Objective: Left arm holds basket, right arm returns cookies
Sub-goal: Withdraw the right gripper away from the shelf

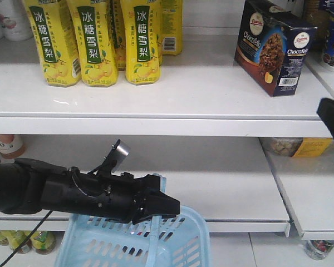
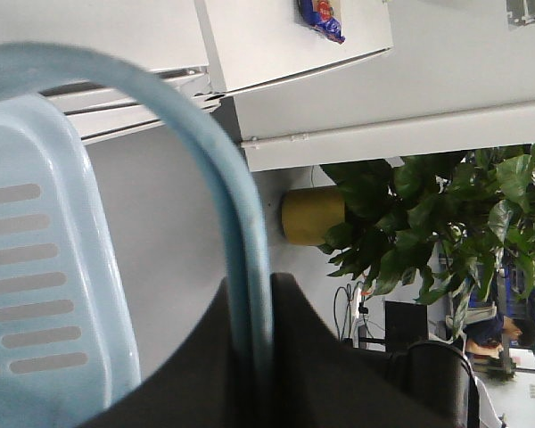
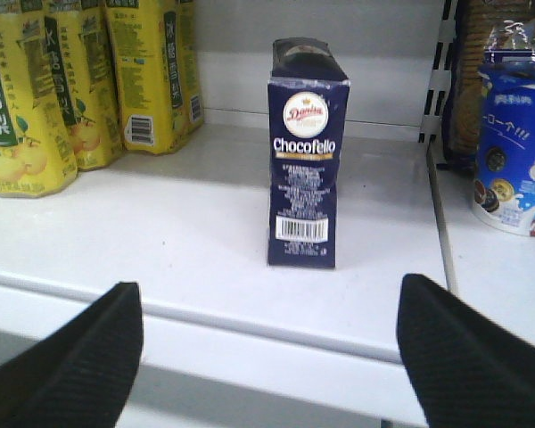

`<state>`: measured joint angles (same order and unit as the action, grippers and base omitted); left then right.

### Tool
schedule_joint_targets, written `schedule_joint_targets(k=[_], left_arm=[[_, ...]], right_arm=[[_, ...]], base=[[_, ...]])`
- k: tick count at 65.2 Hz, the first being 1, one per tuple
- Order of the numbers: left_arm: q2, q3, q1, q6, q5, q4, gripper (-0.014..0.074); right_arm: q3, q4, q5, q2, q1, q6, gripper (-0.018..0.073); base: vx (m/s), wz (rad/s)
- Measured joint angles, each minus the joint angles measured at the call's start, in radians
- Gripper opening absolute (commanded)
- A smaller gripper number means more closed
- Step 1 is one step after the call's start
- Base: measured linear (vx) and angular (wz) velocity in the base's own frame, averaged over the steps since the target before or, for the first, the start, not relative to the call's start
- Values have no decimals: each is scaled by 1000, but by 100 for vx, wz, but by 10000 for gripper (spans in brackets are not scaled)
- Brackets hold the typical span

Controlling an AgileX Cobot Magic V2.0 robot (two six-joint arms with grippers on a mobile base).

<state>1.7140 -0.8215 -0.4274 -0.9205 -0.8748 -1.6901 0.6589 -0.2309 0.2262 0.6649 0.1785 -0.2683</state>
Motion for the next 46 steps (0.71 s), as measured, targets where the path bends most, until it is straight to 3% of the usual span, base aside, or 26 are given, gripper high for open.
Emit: schedule_joint_targets(k=[17, 30, 46], left_arm=[[0, 0, 0, 0, 1, 0, -6], [0, 0, 0, 0, 1, 0, -6], [0, 0, 0, 0, 1, 0, -6]], right_arm=[[-281, -1, -13, -290, 0, -23, 532], [-388, -6, -42, -509, 0, -22, 486], [-498, -39, -32, -567, 0, -19, 423]], base=[[0, 0], [0, 0], [0, 0]])
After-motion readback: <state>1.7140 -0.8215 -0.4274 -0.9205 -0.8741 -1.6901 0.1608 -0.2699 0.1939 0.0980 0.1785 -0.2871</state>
